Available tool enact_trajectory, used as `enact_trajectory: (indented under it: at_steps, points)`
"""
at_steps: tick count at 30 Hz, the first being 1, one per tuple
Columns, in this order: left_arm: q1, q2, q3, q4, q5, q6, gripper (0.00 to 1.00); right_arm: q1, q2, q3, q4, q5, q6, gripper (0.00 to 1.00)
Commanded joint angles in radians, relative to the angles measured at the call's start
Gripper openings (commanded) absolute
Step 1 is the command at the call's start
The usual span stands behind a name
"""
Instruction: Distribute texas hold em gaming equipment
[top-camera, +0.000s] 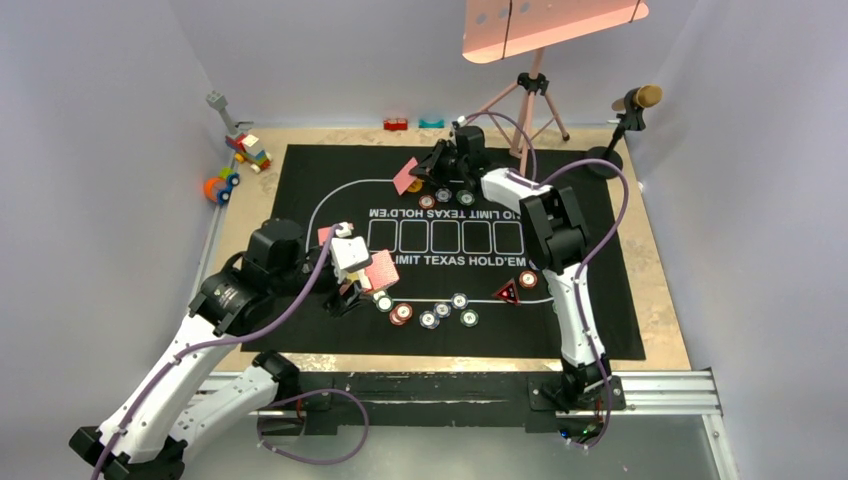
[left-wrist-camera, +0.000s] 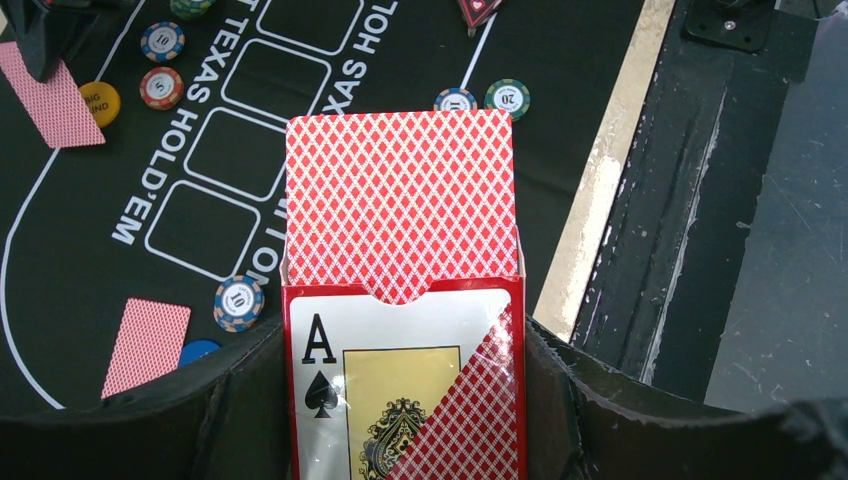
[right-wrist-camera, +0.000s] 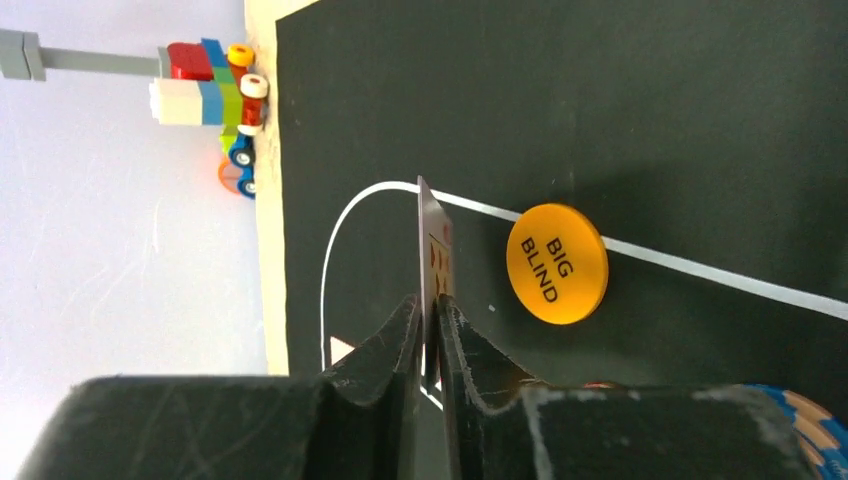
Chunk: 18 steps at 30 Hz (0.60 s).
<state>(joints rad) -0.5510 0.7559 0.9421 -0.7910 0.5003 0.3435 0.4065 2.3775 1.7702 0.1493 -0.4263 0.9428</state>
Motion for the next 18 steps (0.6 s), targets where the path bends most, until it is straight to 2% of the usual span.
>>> enact_trajectory:
  at_steps: [1,6,12,16,18]
  points:
    - [0.002,-0.018,0.029,0.038,0.038,0.004,0.22,-0.011,0.009,0.074,-0.104,0.112,-0.033,0.21]
    - [0.003,-0.017,0.032,0.035,0.035,0.008,0.22,-0.011,0.001,0.124,-0.212,0.142,-0.073,0.42]
    - [0.003,-0.017,0.022,0.038,0.036,0.003,0.22,-0.008,-0.109,0.083,-0.27,0.202,-0.12,0.57]
    - [0.002,-0.02,0.015,0.041,0.036,-0.003,0.22,0.0,-0.225,0.038,-0.284,0.206,-0.159,0.62]
    - [0.002,-0.021,0.013,0.042,0.036,-0.007,0.22,0.014,-0.308,0.008,-0.309,0.212,-0.186,0.72]
